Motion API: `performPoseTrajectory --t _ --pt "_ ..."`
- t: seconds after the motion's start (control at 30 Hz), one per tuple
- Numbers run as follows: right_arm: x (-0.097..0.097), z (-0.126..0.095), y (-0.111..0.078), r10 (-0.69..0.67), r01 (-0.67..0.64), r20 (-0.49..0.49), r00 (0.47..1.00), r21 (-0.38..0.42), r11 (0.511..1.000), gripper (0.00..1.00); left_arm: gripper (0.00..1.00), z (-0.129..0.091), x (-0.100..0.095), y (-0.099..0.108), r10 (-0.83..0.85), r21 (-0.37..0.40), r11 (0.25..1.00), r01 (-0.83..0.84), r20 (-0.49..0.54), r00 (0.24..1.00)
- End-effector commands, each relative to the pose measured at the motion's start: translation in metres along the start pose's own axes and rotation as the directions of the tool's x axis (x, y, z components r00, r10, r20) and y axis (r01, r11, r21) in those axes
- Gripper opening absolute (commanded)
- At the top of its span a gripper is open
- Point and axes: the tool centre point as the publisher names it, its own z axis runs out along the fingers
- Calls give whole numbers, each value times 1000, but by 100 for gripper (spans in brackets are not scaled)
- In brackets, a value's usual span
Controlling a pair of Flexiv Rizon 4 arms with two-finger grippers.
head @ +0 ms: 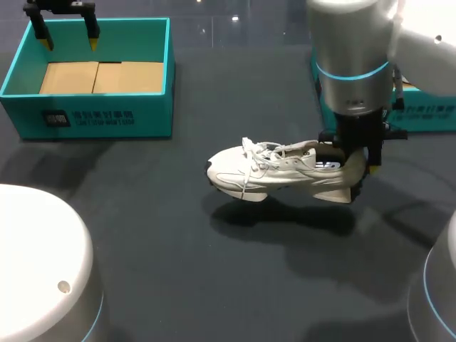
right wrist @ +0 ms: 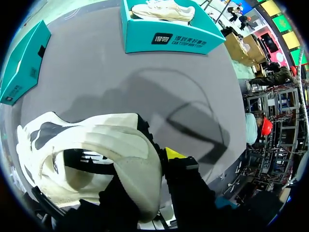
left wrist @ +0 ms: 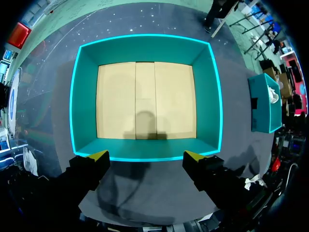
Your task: Take the shoe out of the shoebox, open the shoe tongue, remove and reinsert the insole, then place the shoe into the shoebox
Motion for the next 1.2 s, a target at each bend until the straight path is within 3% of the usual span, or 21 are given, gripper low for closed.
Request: performPoseTrajectory --t 0.03,0.23,0.5,0.8,1.2 --pt "13 8 -15 9 -9 13 1000 -18 1000 0 100 0 0 0 0 0 1000 0 1 1000" --pt "25 19 -39 5 -5 1 1000 -32 999 0 100 0 0 0 0 0 1000 0 1 1000" --pt "40 45 -55 -4 4 12 1000 -11 1000 0 100 0 0 0 0 0 1000 0 1 1000" --pt "51 67 -60 4 -4 0 1000 30 1000 0 100 0 0 0 0 0 1000 0 1 1000" --pt "63 75 -56 -32 31 31 999 33 999 0 100 0 0 0 0 0 1000 0 1 1000"
